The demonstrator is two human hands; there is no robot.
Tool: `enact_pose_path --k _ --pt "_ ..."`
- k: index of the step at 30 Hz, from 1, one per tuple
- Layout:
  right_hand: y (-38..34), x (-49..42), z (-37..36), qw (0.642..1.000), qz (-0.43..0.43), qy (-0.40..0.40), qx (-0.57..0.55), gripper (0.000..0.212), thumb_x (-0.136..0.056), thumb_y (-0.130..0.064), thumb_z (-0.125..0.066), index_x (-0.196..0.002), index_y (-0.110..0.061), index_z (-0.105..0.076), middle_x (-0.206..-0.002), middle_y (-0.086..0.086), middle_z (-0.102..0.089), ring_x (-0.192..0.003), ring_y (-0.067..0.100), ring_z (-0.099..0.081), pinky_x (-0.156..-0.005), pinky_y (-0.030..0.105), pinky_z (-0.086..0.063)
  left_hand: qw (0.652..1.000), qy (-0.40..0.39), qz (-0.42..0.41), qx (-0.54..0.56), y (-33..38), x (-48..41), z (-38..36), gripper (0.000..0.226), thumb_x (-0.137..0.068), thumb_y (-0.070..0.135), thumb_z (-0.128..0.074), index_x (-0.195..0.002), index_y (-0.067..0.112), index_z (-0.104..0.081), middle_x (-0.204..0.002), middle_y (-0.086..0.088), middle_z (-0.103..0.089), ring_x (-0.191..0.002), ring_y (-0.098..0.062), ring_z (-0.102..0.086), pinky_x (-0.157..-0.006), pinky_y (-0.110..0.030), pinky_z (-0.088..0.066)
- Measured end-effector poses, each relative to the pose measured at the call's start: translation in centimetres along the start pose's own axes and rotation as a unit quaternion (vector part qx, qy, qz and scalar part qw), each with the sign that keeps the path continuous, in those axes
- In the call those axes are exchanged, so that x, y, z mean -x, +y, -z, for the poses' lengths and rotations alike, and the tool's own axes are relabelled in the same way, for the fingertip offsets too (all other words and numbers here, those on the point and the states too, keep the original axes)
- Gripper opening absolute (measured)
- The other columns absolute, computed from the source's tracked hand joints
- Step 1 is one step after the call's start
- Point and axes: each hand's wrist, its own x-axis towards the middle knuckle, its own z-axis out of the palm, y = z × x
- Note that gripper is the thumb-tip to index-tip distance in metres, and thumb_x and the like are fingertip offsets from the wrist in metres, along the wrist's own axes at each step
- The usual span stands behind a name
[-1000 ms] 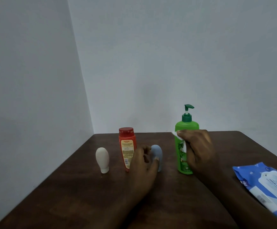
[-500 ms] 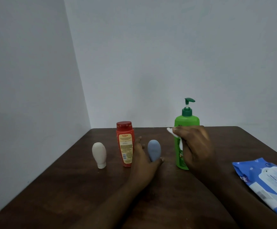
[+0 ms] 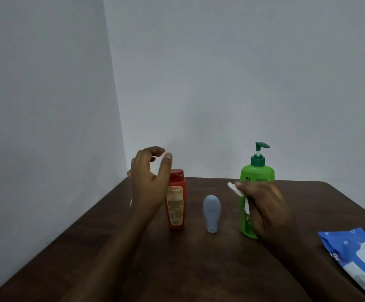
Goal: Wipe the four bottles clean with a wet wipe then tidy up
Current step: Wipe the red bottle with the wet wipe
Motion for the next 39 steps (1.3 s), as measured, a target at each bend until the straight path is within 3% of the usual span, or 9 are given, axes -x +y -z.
enact_pose_path --k 5,9,11,15,16,20,22,28,39 --pt "-0.3 1.5 -1.5 0.989 -0.114 -0.084 -0.043 0.038 -0.091 -0.001 -0.057 -0.119 -0.025 -0.069 -0.115 -0.023 -0.068 -0.103 -0.006 -0.065 -0.088 0.008 -0.047 0.947 -0.270 0.132 0.110 -2.4 -2.5 0.5 0.031 -0.104 0.034 -0.057 -0.129 0.020 -0.070 -0.115 0.015 -0.074 -0.104 0.008 -0.068 -0.088 -0.015 -0.057" --pt "-1.6 0.2 -2.3 0.962 -0.240 -0.096 -0.090 0.024 -0.098 -0.016 -0.062 -0.095 -0.039 -0.070 -0.098 -0.026 -0.073 -0.091 -0.003 -0.068 -0.072 0.011 -0.049 0.933 -0.311 0.133 0.125 -4.0 -1.3 -0.5 0.030 -0.100 0.030 -0.067 -0.130 0.027 -0.070 -0.118 0.017 -0.072 -0.103 0.012 -0.067 -0.078 -0.011 -0.056" --pt "-2.3 -0.7 -3.3 0.903 -0.370 -0.130 -0.175 0.022 -0.098 -0.011 -0.066 -0.089 -0.029 -0.076 -0.094 -0.017 -0.077 -0.085 0.002 -0.072 -0.070 0.015 -0.053 0.932 -0.277 0.165 0.166 -4.5 -1.3 -0.8 0.030 -0.097 0.026 -0.072 -0.127 0.024 -0.071 -0.117 0.010 -0.075 -0.104 0.001 -0.071 -0.077 -0.016 -0.058" --pt "-4.3 -4.7 -4.8 0.690 -0.572 -0.126 -0.426 0.015 -0.098 -0.010 -0.062 -0.105 -0.003 -0.074 -0.102 0.017 -0.078 -0.091 0.029 -0.075 -0.075 0.033 -0.062 0.896 -0.180 0.272 0.302 -5.6 -1.5 -0.6 0.028 -0.092 0.019 -0.076 -0.118 0.009 -0.073 -0.109 -0.010 -0.079 -0.099 -0.025 -0.077 -0.083 -0.035 -0.063" --pt "-4.3 -5.7 -5.0 0.698 -0.560 -0.108 -0.432 0.015 -0.097 -0.010 -0.063 -0.107 -0.005 -0.073 -0.103 0.015 -0.078 -0.093 0.027 -0.076 -0.074 0.032 -0.064 0.871 -0.165 0.307 0.346 -5.8 -1.6 -0.5 0.027 -0.091 0.019 -0.076 -0.115 0.005 -0.073 -0.107 -0.013 -0.079 -0.096 -0.029 -0.076 -0.081 -0.038 -0.063" --pt "-4.4 -7.7 -5.7 0.921 -0.336 -0.037 -0.196 0.017 -0.098 -0.017 -0.067 -0.111 -0.027 -0.072 -0.100 -0.014 -0.077 -0.093 0.001 -0.073 -0.079 0.022 -0.058 0.746 -0.221 0.387 0.495 -5.5 -1.6 -0.2 0.028 -0.087 0.016 -0.077 -0.110 0.000 -0.073 -0.110 -0.020 -0.075 -0.102 -0.032 -0.073 -0.088 -0.042 -0.063" --pt "-4.3 -7.1 -6.3 0.978 -0.189 -0.014 -0.081 0.020 -0.101 -0.014 -0.063 -0.116 -0.024 -0.072 -0.104 -0.020 -0.073 -0.094 -0.003 -0.068 -0.080 0.014 -0.053 0.718 -0.257 0.396 0.512 -5.2 -1.2 -0.2 0.029 -0.087 0.015 -0.075 -0.112 0.000 -0.072 -0.111 -0.020 -0.075 -0.100 -0.029 -0.073 -0.088 -0.040 -0.063" --pt "-3.0 -2.9 -8.0 0.997 -0.004 -0.070 0.038 0.033 -0.089 0.002 -0.060 -0.119 -0.005 -0.071 -0.115 0.008 -0.072 -0.109 0.018 -0.062 -0.097 0.022 -0.045 0.734 -0.301 0.393 0.466 -5.0 -0.1 -0.7 0.043 -0.086 0.017 -0.074 -0.124 -0.003 -0.068 -0.107 -0.014 -0.075 -0.089 -0.020 -0.073 -0.082 -0.035 -0.062" --pt "-3.5 -1.5 -9.4 0.980 0.001 -0.198 -0.028 0.037 -0.094 -0.020 -0.049 -0.122 -0.007 -0.070 -0.118 0.008 -0.063 -0.104 0.022 -0.064 -0.078 0.040 -0.060 0.706 -0.232 0.413 0.526 -5.3 -1.0 -0.2 0.029 -0.083 0.018 -0.073 -0.108 0.003 -0.072 -0.106 -0.015 -0.075 -0.096 -0.024 -0.073 -0.085 -0.039 -0.064"
